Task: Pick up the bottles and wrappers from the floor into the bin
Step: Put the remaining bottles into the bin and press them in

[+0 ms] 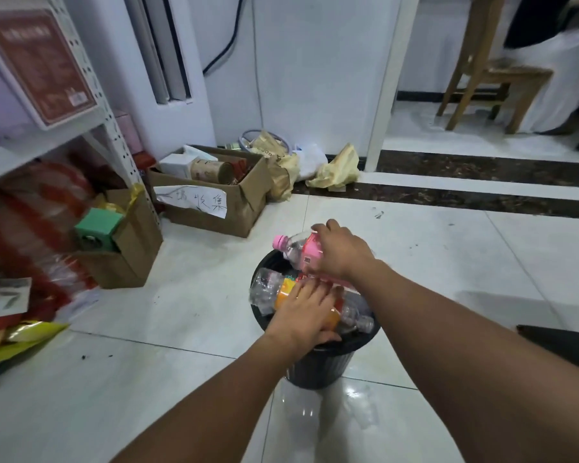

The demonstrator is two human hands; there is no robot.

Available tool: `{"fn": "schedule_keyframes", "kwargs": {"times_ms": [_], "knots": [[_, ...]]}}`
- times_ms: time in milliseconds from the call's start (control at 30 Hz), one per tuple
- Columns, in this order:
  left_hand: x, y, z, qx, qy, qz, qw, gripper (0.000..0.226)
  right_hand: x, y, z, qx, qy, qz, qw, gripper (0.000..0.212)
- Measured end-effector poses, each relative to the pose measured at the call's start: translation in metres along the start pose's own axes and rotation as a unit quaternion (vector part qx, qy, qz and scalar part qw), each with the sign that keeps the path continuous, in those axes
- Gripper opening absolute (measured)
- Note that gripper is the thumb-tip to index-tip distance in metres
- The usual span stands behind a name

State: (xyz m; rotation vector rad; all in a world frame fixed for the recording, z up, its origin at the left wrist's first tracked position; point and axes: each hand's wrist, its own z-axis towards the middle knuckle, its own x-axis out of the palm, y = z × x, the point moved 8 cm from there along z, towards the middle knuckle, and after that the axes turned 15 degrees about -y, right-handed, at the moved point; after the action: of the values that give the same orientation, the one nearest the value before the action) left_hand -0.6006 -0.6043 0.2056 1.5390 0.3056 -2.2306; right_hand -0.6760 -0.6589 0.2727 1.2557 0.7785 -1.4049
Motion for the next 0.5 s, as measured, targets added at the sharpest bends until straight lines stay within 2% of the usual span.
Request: {"fn": "schedule_keyframes", "kwargs": {"times_ms": [100, 200, 333, 433, 500], "knots": [[-0.009, 0.001, -0.001, 0.049, -0.065, 0.001, 0.997, 0.072, 0.011, 0.000, -0.004, -0.011, 0.010, -0.034, 0.999, 0.080], [-0.017, 0.003, -0.006, 0.056, -0.099, -0.006, 0.993, 0.062, 0.015, -0.002, -0.006, -0.018, 0.013, -0.067, 0.997, 0.070], [-0.027, 0.010, -0.012, 0.043, -0.097, 0.002, 0.994, 0.052, 0.012, 0.002, -0.007, -0.029, 0.011, -0.111, 0.993, 0.066], [-0.038, 0.021, -0.017, 0.005, -0.061, 0.007, 0.998, 0.054, 0.001, 0.007, -0.010, -0.016, -0.003, -0.110, 0.994, 0.062], [-0.051, 0.028, -0.018, -0.022, -0.069, 0.007, 0.997, 0.053, -0.009, 0.015, -0.011, -0.029, -0.012, -0.105, 0.994, 0.055]]}}
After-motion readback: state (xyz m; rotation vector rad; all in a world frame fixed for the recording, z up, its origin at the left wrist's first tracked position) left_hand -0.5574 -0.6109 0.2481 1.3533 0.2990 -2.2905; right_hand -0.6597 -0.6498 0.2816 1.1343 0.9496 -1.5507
